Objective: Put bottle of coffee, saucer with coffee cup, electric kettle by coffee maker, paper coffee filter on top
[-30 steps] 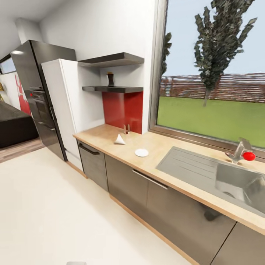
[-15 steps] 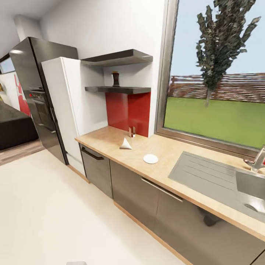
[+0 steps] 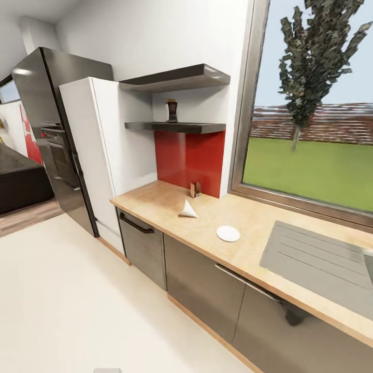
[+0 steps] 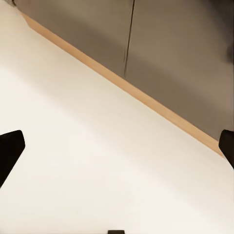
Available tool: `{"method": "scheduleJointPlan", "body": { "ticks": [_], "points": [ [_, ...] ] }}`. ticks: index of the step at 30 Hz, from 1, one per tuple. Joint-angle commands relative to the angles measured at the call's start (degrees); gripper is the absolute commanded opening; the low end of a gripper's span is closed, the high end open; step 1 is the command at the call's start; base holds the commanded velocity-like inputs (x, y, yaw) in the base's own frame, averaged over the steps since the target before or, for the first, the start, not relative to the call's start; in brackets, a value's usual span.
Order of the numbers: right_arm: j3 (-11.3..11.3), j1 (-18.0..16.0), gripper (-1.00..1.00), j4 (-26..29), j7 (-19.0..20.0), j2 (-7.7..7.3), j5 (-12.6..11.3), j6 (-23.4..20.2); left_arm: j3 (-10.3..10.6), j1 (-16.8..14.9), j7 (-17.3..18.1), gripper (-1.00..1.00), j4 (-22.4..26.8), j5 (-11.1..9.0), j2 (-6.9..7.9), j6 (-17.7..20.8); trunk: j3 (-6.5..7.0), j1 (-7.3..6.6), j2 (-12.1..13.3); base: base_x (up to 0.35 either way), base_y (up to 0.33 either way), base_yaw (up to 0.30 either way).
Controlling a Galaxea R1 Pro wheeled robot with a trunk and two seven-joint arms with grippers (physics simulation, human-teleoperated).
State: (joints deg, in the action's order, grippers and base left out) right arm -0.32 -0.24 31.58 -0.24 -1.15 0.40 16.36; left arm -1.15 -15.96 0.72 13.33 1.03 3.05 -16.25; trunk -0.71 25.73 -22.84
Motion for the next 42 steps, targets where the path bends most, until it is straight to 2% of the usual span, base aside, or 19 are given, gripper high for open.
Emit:
{"method": "scheduleJointPlan", "body": {
  "ticks": [1, 42],
  "points": [
    [-0.03, -0.02, 1.0, -0.02, -0.03, 0.0, 0.04, 0.17, -0.14, -0.04, 0.07, 1.0, -0.06, 0.11, -0.02, -0.19, -0.07, 0.05, -0.08, 0.26, 0.244, 0.0],
    [-0.03, -0.02, 1.0, -0.03, -0.03, 0.0, 0.04, 0.22, -0.17, -0.04, 0.07, 1.0, -0.06, 0.11, -0.06, -0.19, -0.07, 0.05, -0.08, 0.216, 0.274, 0.0]
  ]
}}
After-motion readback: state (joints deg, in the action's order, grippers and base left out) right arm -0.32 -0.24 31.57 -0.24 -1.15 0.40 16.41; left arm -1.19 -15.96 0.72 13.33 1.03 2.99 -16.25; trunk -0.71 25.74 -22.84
